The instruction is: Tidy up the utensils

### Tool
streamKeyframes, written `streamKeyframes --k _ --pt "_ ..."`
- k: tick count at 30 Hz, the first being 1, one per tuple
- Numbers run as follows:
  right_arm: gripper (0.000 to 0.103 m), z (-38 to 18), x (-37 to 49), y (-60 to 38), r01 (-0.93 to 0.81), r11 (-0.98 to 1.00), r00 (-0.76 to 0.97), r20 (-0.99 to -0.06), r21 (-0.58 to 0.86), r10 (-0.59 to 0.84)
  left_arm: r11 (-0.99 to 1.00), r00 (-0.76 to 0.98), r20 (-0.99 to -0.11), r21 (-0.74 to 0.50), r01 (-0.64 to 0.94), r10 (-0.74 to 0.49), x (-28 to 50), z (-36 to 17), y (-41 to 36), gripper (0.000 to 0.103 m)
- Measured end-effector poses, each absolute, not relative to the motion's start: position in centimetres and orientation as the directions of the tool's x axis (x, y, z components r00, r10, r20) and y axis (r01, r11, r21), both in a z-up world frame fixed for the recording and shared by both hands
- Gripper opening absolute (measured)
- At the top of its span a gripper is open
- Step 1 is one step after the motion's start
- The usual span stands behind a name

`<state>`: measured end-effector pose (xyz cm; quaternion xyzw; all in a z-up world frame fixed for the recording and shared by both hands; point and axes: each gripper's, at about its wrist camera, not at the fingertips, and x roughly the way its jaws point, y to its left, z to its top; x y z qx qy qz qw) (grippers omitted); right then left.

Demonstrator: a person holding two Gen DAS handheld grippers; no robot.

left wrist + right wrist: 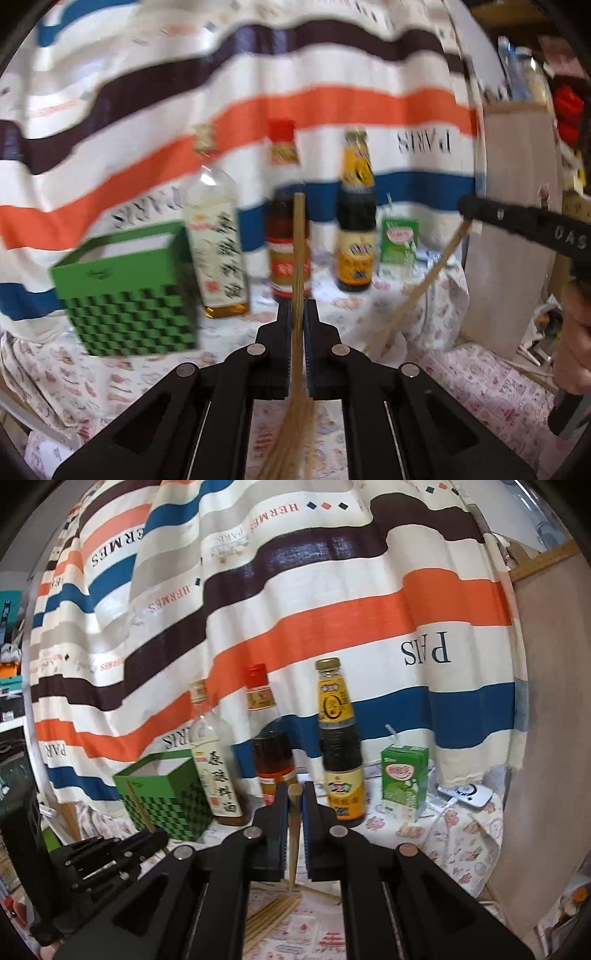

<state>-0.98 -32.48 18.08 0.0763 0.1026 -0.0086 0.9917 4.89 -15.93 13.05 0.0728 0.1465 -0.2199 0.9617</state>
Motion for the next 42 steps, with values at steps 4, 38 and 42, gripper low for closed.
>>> streamKeyframes --k 4,38,42 --pt "0.006 18.0 -0.1 -35.1 0.037 0.976 0.973 -0.229 0.215 0.014 0.861 0.842 -0.313 0.121 0.495 -0.440 5.6 13.5 -18.8 0.005" --pt "0.006 15.9 3.5 -40.3 0.145 0.927 0.954 -0.297 0.346 -0.038 0.831 0.812 -0.176 -0.113 0.545 -0.556 11.1 13.7 -21.9 0.005" --pt "0.007 14.2 5.5 -40.2 0.149 0.924 0.921 -0.388 0.352 -0.001 0.816 0.797 -0.178 -0.149 0.558 -0.578 11.5 13.6 -21.7 0.005"
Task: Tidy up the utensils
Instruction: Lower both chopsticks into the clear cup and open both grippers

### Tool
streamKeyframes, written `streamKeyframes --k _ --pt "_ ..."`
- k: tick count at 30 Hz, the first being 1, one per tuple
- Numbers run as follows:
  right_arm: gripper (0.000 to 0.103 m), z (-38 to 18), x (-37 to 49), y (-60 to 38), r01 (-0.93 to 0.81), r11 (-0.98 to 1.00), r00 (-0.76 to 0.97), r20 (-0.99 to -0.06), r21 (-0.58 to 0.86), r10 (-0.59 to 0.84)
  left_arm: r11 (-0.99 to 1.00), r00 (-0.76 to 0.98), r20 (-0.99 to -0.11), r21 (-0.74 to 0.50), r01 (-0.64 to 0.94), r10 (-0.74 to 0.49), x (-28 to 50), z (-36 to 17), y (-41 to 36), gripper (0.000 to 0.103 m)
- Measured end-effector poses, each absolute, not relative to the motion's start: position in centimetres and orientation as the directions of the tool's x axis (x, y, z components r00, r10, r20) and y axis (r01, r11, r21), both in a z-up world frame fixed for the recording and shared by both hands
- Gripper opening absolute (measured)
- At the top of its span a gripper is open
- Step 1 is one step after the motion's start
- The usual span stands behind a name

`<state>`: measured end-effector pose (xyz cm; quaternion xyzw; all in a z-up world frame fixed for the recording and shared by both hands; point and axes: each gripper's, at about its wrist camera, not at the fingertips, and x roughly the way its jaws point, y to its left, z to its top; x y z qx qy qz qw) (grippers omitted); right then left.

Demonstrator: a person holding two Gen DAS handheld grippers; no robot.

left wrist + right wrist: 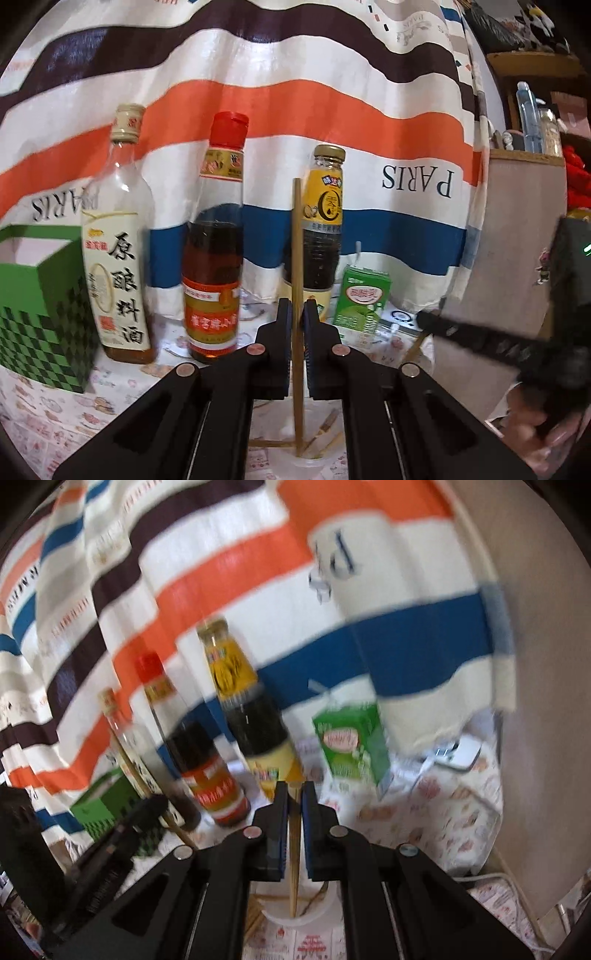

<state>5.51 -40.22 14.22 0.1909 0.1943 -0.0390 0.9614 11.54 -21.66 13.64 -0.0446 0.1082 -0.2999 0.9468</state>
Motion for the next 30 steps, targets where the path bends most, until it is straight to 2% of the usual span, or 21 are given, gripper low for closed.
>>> streamKeyframes --k 2,13,19,20,22,24,26,30 --pt "0.007 13.5 6.2 -40.2 0.149 0.922 0.905 -0.425 0.358 0.019 0.818 0.797 -0.181 -0.139 0.559 -0.576 11.7 13.1 -22.0 0.005" --pt "0.007 11.6 8.5 -40.3 0.181 0.921 0.821 -0.569 0.345 0.052 0.813 0.749 -0.359 -0.052 0.580 -0.557 12.7 6.9 -24.4 0.005" --pt "0.011 10.2 9.5 -40.8 0.204 0.907 0.768 -0.634 0.368 0.084 0.840 0.784 -0.351 -0.016 0.542 -0.512 12.0 6.0 -24.5 0.006" --pt "0.024 10.2 9.5 -40.9 0.202 0.904 0.763 -0.639 0.376 0.095 0.845 0.789 -0.347 -0.020 0.535 -0.507 11.9 6.1 -24.3 0.009" --pt "0.036 10.0 9.5 -41.0 0.199 0.896 0.755 -0.645 0.396 0.118 0.852 0.796 -0.339 -0.034 0.522 -0.501 11.7 6.3 -23.8 0.022" --pt "0.036 10.1 9.5 -41.0 0.198 0.896 0.749 -0.652 0.397 0.123 0.869 0.817 -0.319 -0.043 0.493 -0.480 11.3 6.9 -22.9 0.039" --pt "0.046 10.1 9.6 -40.9 0.186 0.897 0.737 -0.660 0.401 0.142 0.883 0.838 -0.288 -0.074 0.463 -0.464 10.7 7.4 -21.6 0.050" --pt "0.051 10.1 9.5 -40.6 0.192 0.895 0.736 -0.663 0.404 0.142 0.899 0.860 -0.261 -0.094 0.428 -0.437 9.7 8.3 -18.9 0.065"
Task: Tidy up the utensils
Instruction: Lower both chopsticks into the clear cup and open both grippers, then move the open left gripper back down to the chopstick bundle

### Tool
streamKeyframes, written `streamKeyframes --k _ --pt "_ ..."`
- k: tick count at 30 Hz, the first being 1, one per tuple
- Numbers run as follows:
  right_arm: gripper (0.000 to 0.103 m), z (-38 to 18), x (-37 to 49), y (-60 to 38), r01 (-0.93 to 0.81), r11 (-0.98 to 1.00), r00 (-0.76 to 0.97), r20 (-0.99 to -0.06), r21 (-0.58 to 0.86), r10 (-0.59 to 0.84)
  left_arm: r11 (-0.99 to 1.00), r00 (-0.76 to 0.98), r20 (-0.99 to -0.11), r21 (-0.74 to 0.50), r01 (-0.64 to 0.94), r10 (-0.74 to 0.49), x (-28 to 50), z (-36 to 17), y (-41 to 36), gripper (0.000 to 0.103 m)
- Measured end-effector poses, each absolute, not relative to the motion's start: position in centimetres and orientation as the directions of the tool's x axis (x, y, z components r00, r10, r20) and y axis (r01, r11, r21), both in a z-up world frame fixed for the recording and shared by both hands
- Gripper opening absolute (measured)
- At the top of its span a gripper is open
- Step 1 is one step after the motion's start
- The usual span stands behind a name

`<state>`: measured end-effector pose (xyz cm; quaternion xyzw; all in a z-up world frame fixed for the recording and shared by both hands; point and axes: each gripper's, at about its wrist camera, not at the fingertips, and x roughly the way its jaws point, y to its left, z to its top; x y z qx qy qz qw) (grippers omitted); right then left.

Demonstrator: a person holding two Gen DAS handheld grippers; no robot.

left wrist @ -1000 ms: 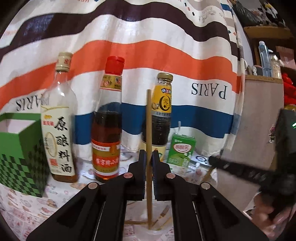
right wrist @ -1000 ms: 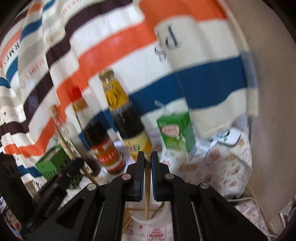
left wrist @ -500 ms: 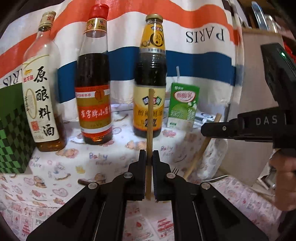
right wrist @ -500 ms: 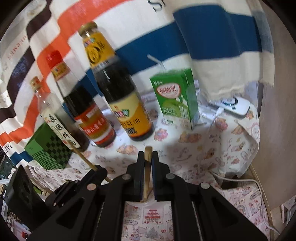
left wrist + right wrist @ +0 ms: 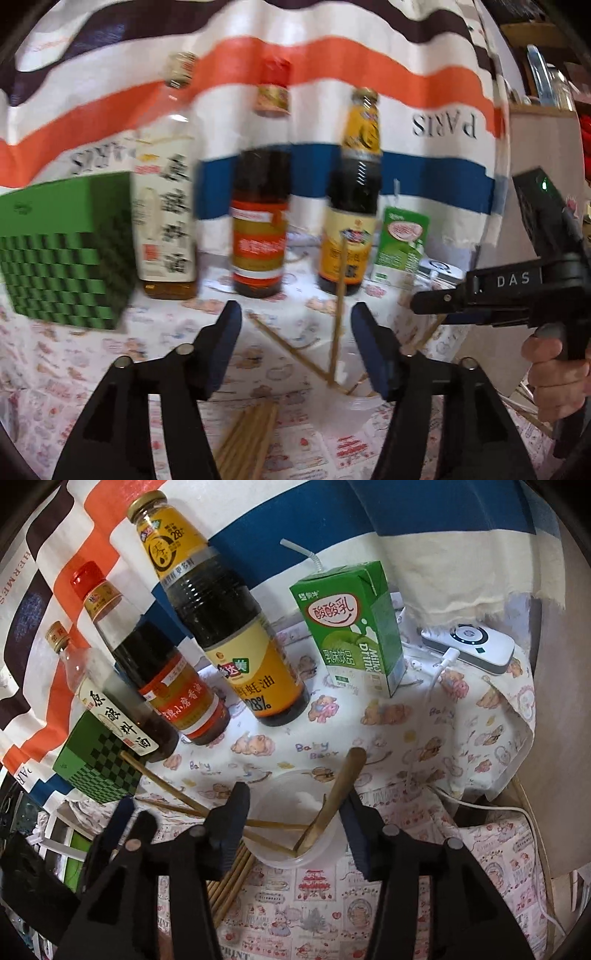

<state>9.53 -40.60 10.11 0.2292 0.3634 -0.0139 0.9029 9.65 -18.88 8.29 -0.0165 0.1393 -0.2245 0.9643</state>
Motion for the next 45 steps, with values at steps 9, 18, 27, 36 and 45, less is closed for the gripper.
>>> streamKeyframes --k 9,18,27,36,45 --pt "0.058 9.6 9.9 -39.1 0.193 0.901 0.707 -0.692 0.387 0.146 0.945 0.921 -0.218 -0.120 0.303 -0.323 7.7 9.3 -11.6 0.076" --pt "0.060 11.1 8.8 -36.3 0.010 0.910 0.721 -0.634 0.415 0.281 0.960 0.956 -0.187 -0.208 0.185 -0.225 4.4 7.1 -3.8 0.080" --pt "0.011 9.0 10.2 -33.8 -0.017 0.919 0.698 -0.654 0.393 0.292 0.941 0.961 -0.217 -0.325 0.095 -0.172 5.1 5.3 1.1 0.079" --pt "0.006 7.0 12.0 -35.3 0.061 0.934 0.731 -0.654 0.351 0.198 0.947 0.964 -0.200 -0.301 0.108 -0.174 4.4 5.4 0.3 0.080" --pt "0.007 10.3 8.6 -33.0 -0.031 0.952 0.787 -0.580 0.303 0.210 0.962 0.958 -0.215 -0.238 0.136 -0.189 4.3 5.7 -1.0 0.080"
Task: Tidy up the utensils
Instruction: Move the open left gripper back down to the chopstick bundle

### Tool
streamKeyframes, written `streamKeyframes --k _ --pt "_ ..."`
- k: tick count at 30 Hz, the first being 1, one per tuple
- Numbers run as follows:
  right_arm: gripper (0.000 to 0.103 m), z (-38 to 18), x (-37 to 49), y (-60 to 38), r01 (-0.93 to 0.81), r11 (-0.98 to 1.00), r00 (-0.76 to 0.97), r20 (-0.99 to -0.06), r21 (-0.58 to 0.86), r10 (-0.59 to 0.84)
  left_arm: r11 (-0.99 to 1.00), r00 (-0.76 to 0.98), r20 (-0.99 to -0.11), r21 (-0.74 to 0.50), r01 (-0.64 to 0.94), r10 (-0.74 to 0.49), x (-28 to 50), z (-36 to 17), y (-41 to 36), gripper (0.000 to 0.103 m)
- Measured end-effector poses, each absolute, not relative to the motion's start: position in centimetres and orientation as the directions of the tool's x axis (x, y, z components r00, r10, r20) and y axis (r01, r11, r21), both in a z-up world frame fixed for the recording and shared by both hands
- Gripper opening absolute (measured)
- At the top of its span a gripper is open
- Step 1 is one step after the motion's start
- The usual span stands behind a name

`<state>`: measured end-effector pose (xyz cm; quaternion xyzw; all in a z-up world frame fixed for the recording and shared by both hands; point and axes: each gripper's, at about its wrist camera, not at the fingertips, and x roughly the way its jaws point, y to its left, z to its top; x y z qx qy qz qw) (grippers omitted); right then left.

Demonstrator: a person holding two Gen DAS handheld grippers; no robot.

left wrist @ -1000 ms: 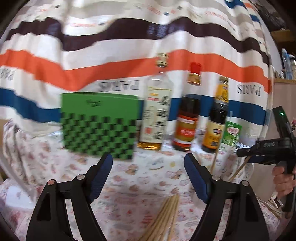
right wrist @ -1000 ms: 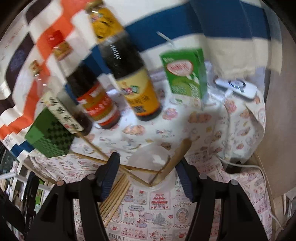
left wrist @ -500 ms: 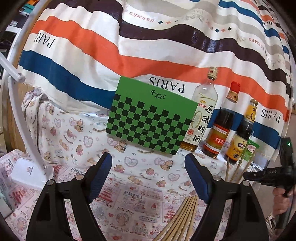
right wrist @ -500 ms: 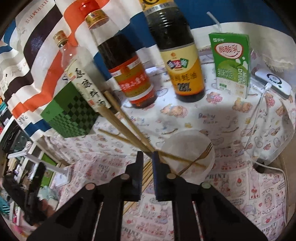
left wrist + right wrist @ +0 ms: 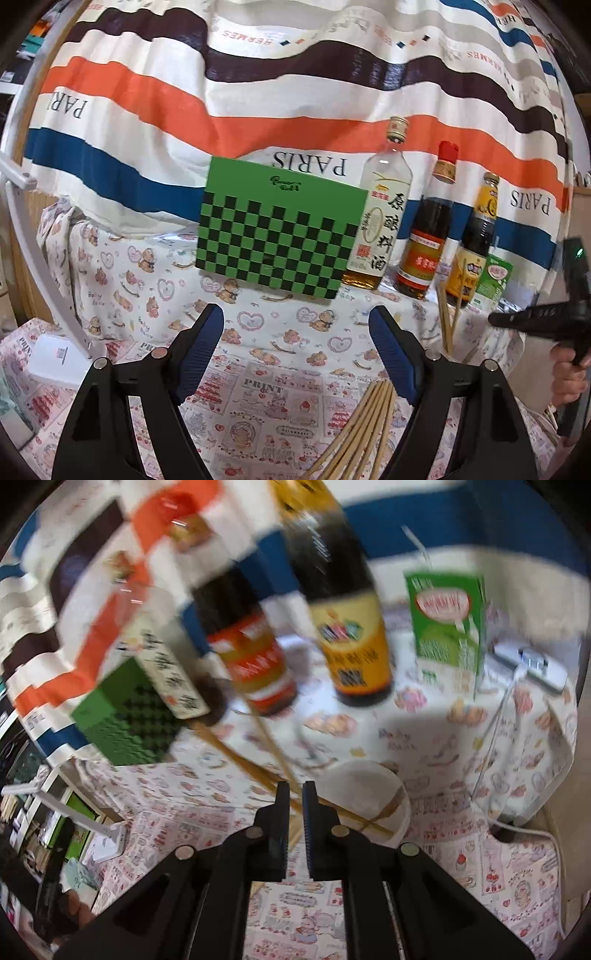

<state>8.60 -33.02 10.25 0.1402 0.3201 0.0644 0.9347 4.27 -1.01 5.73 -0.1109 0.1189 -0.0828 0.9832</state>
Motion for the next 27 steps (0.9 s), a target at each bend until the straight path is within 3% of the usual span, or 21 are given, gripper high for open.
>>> streamKeyframes --k 7,15,22,27 --pt "0.021 10.0 5.6 -29.3 -0.062 0.980 0.785 -0.597 0.189 0.165 0.961 0.928 -0.297 -0.224 0.162 -0.225 5.2 5.4 -1.7 0.082" --pt "0.047 6.6 2.8 -27.4 -0.032 0.993 0.746 -0.658 0.115 0.100 0.966 0.906 -0.361 -0.212 0.150 -0.220 6.0 4.5 -2.0 0.085" --pt "0.055 3.2 3.2 -27.5 0.018 0.994 0.730 -0.680 0.112 0.063 0.969 0.883 -0.416 -0.201 0.143 -0.217 7.1 3.6 -2.4 0.085" --pt "0.065 0.1 4.5 -28.3 0.032 0.999 0.624 -0.782 0.040 0.012 0.984 0.818 -0.547 -0.109 0.139 -0.176 8.7 1.8 -4.3 0.088"
